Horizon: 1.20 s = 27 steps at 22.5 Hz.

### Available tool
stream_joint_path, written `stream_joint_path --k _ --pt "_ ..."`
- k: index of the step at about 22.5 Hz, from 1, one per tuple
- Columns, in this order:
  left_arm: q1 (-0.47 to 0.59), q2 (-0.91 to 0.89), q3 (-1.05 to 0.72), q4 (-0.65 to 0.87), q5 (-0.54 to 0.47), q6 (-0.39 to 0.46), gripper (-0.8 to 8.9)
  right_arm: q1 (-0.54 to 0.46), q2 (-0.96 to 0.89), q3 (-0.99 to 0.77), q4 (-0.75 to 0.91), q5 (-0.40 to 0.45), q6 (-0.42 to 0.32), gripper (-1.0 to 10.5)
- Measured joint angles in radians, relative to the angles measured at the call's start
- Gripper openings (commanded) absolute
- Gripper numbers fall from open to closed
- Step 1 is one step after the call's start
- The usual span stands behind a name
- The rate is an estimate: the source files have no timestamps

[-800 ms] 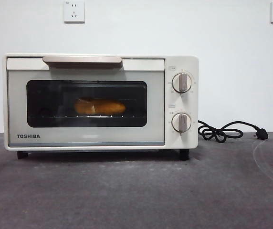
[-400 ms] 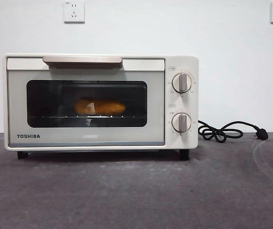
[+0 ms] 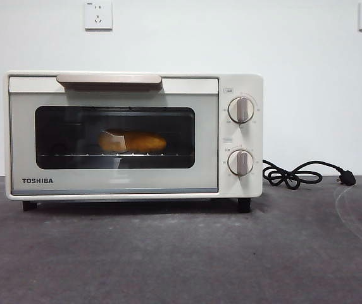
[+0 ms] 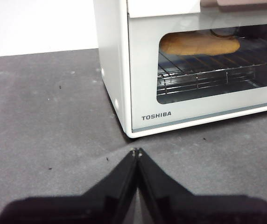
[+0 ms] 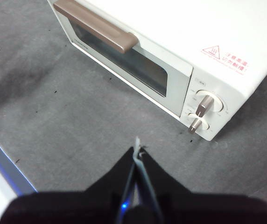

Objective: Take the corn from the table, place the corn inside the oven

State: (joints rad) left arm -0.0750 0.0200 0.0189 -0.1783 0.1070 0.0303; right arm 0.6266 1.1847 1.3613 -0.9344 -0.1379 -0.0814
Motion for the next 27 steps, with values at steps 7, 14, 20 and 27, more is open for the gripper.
stream_joint_path --k 7,14,20,27 --pt "0.000 0.011 0.000 0.000 0.000 0.000 -0.04 0.000 0.000 0.000 0.000 0.000 0.000 0.0" --pt "0.000 0.023 0.000 0.000 0.000 0.003 -0.04 0.000 0.000 0.000 0.000 0.000 0.000 0.0" --pt "0.000 0.036 0.000 0.000 0.000 0.003 -0.04 -0.003 0.000 0.000 0.017 0.039 -0.009 0.0" --pt "0.000 0.046 0.000 0.000 0.000 0.003 -0.04 -0.178 -0.039 -0.064 0.112 0.101 -0.117 0.0"
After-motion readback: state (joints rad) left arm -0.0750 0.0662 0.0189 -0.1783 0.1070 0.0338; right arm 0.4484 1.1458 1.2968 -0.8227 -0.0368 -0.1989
